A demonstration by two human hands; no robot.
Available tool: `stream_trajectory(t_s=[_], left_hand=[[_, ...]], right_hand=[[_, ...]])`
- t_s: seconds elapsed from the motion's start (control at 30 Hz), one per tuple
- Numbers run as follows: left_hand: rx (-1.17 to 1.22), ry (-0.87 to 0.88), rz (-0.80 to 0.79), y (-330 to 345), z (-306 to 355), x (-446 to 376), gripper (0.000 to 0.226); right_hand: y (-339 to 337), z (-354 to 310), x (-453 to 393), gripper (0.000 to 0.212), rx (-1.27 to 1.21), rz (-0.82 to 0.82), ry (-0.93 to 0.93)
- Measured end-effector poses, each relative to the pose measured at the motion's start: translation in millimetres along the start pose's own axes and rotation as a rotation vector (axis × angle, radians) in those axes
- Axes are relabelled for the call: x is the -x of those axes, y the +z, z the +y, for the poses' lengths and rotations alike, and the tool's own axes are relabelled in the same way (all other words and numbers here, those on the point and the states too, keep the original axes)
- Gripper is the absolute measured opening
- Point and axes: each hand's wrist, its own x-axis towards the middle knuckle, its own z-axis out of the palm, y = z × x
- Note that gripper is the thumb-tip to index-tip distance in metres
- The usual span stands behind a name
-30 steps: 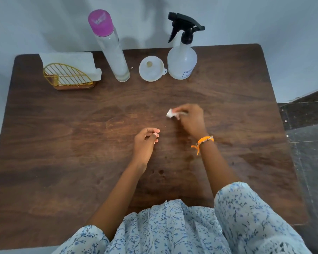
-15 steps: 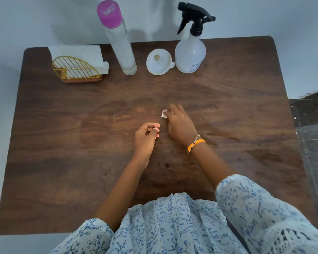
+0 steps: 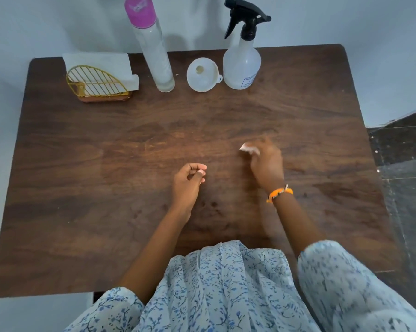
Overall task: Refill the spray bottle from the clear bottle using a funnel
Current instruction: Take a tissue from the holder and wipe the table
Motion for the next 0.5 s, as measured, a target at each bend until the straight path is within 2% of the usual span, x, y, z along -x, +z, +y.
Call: stream_trajectory(t_s=[0.07,0.13,0.33,0.4,0.5], left_hand=[[0.001,0.001,0.004,-1,-3,5,0.025],[0.001,0.008,0.022,-3,-5,10,0.025],[0.063,0.047,0.118,-14,-11,18,0.023],[0.083,0.052,0.151,-15,-13,20,0.024],[0.061,0.046,0.150,-14,-18,26,0.024]], right_hand=[[-1,7,-18,0.032,0.060,0.066,0.202],[11,6,-20,0.032,0.170,0.028,0.216],[64,-47,43,0.026,0.174,-0.189,-0.216],[67,-49,61,0.022,0.149,-0.219,-0.377],[45,-30,60,0.021,0.132,-0.365,-0.619]])
